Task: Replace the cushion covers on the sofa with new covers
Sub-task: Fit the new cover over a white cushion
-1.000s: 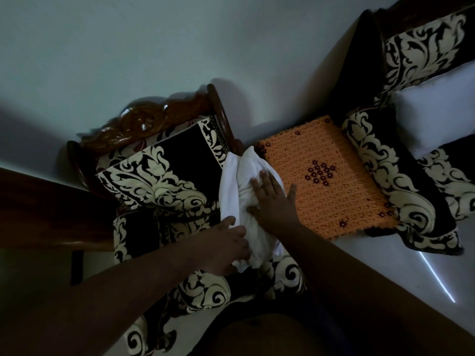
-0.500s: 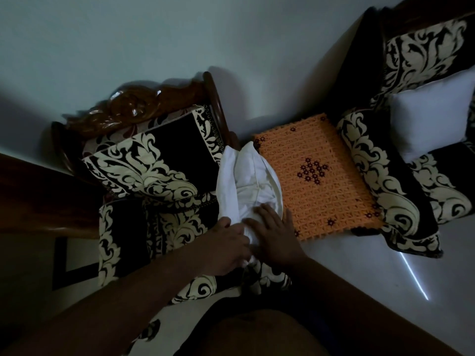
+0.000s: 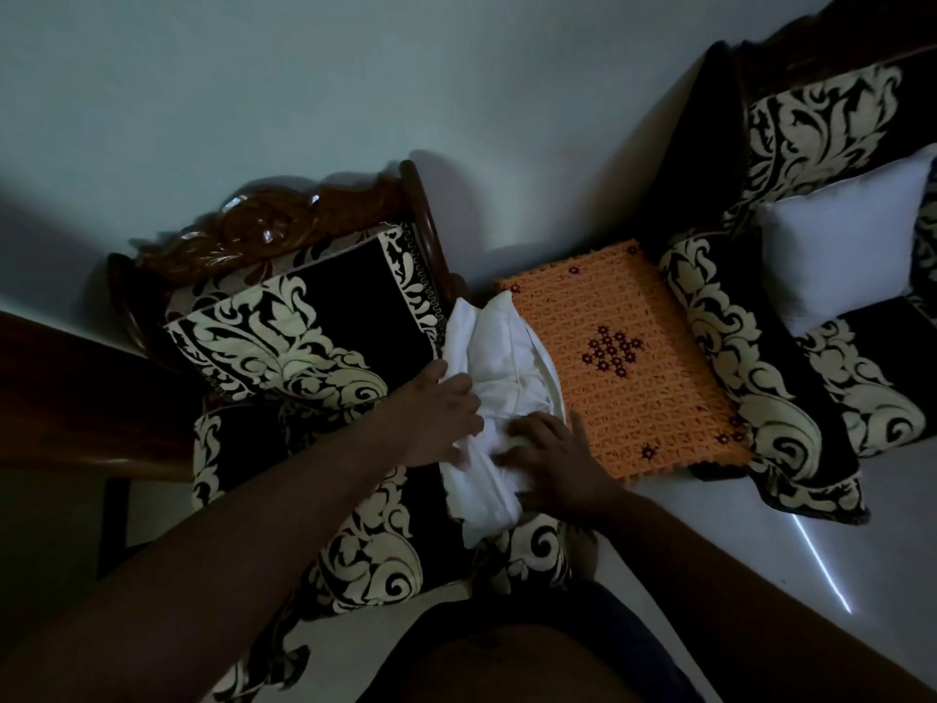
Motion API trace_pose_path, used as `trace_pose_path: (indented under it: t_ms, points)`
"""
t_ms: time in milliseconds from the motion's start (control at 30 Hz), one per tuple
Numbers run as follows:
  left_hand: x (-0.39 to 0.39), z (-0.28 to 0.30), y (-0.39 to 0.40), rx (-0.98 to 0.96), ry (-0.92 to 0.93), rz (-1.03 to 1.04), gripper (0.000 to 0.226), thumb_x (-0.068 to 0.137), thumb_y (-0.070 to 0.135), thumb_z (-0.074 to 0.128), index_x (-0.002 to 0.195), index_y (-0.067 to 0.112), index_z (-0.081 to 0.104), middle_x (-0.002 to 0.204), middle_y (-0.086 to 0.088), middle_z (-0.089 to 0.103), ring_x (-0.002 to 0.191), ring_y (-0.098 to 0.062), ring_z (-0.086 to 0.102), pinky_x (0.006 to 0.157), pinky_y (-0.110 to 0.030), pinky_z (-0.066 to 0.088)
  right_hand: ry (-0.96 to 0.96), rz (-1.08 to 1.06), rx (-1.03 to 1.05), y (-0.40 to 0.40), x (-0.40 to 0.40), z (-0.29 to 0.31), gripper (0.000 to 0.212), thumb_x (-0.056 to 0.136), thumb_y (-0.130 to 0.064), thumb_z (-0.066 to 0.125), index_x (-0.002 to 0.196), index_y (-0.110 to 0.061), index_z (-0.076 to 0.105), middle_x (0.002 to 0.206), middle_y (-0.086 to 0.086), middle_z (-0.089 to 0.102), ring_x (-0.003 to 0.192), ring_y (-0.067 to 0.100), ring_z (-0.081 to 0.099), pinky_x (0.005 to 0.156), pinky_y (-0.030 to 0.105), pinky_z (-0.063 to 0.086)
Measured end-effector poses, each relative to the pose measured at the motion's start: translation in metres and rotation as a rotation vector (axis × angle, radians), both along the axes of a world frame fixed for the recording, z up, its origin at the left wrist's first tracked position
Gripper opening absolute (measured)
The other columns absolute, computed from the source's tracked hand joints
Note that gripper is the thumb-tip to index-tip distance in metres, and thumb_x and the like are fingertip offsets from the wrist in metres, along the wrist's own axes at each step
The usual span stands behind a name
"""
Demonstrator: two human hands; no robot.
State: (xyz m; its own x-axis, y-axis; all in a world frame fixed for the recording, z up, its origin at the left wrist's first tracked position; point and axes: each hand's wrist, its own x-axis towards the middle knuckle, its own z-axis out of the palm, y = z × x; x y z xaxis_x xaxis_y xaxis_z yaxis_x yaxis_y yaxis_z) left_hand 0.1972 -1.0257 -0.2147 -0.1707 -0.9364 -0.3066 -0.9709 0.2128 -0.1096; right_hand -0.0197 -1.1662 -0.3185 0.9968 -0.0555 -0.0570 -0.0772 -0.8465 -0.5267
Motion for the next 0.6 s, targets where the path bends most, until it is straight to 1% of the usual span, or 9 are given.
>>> trace_pose_path:
  t_ms: [100,133,200,233,267,333,400,467,600]
  points:
    - [0.019,0.005,-0.018,0.025,-0.082,0.047,0.039,0.087,0.06,0.06,0.106,0.028,0.068,0.112,0.006,0.06,0.124,-0.024,0.045,0.105,-0.05,0.023,-0.105,0.023,0.07,-0.006,-0.005,0.009,0.031,0.092,-0.057,0.057,0.119,-0.046,0.066,0.137,-0.012,0.056,0.137,0.014,0.041,0.11,0.06,0.014]
    - [0.024,0.006,-0.022,0.038,-0.096,0.054,0.037,0.089,0.058,0.06,0.107,0.027,0.068,0.114,0.005,0.06,0.127,-0.025,0.044,0.106,-0.051,0.023,-0.145,0.012,0.09,-0.007,-0.002,0.014,0.027,0.094,-0.051,0.055,0.113,-0.04,0.071,0.129,-0.013,0.063,0.131,0.011,0.047,0.11,0.056,0.019]
    - [0.028,0.007,-0.029,0.036,-0.097,0.024,0.035,0.09,0.056,0.059,0.108,0.027,0.067,0.117,0.006,0.061,0.129,-0.025,0.046,0.106,-0.053,0.026,-0.223,-0.08,0.118,-0.01,0.008,0.027,0.024,0.095,-0.039,0.055,0.104,-0.03,0.075,0.109,-0.009,0.073,0.109,0.012,0.062,0.106,0.055,0.037]
    - [0.027,0.007,-0.033,0.015,-0.079,0.012,0.034,0.091,0.056,0.058,0.108,0.027,0.066,0.117,0.006,0.063,0.128,-0.025,0.048,0.105,-0.052,0.029,-0.259,-0.164,0.143,-0.012,0.017,0.032,0.022,0.095,-0.034,0.056,0.104,-0.027,0.075,0.103,-0.006,0.074,0.1,0.014,0.065,0.1,0.053,0.045]
    - [0.023,0.008,-0.037,-0.012,-0.047,0.011,0.034,0.092,0.056,0.057,0.108,0.027,0.065,0.116,0.007,0.065,0.126,-0.024,0.05,0.103,-0.051,0.031,-0.293,-0.268,0.168,-0.014,0.027,0.037,0.023,0.094,-0.031,0.058,0.111,-0.024,0.073,0.106,-0.003,0.072,0.098,0.016,0.064,0.094,0.051,0.049]
    - [0.013,0.008,-0.045,-0.05,0.018,0.01,0.034,0.092,0.058,0.056,0.107,0.028,0.063,0.113,0.01,0.066,0.121,-0.021,0.052,0.101,-0.049,0.033,-0.264,-0.496,0.206,-0.018,0.049,0.042,0.046,0.093,-0.03,0.062,0.138,-0.024,0.057,0.131,0.003,0.06,0.117,0.02,0.055,0.099,0.049,0.047]
    - [0.003,0.007,-0.049,-0.051,0.072,0.001,0.034,0.09,0.06,0.057,0.103,0.029,0.06,0.11,0.012,0.064,0.116,-0.018,0.052,0.102,-0.047,0.034,-0.075,-0.618,0.211,-0.022,0.066,0.044,0.077,0.09,-0.037,0.067,0.157,-0.026,0.03,0.153,0.006,0.041,0.134,0.026,0.04,0.107,0.049,0.039]
    - [0.0,0.001,-0.05,-0.046,0.077,-0.034,0.04,0.088,0.066,0.057,0.101,0.029,0.059,0.108,0.013,0.063,0.111,-0.017,0.052,0.102,-0.046,0.037,0.067,-0.575,0.133,-0.027,0.075,0.041,0.089,0.089,-0.046,0.066,0.16,-0.026,0.017,0.157,0.008,0.034,0.138,0.031,0.036,0.106,0.052,0.036]
    - [0.024,-0.006,-0.056,-0.034,-0.051,-0.096,0.057,0.087,0.078,0.044,0.104,0.028,0.065,0.104,0.008,0.063,0.111,-0.022,0.052,0.103,-0.05,0.036,0.072,-0.497,0.107,-0.031,0.073,0.031,0.092,0.088,-0.052,0.065,0.161,-0.028,0.016,0.154,0.007,0.037,0.137,0.03,0.036,0.104,0.049,0.031]
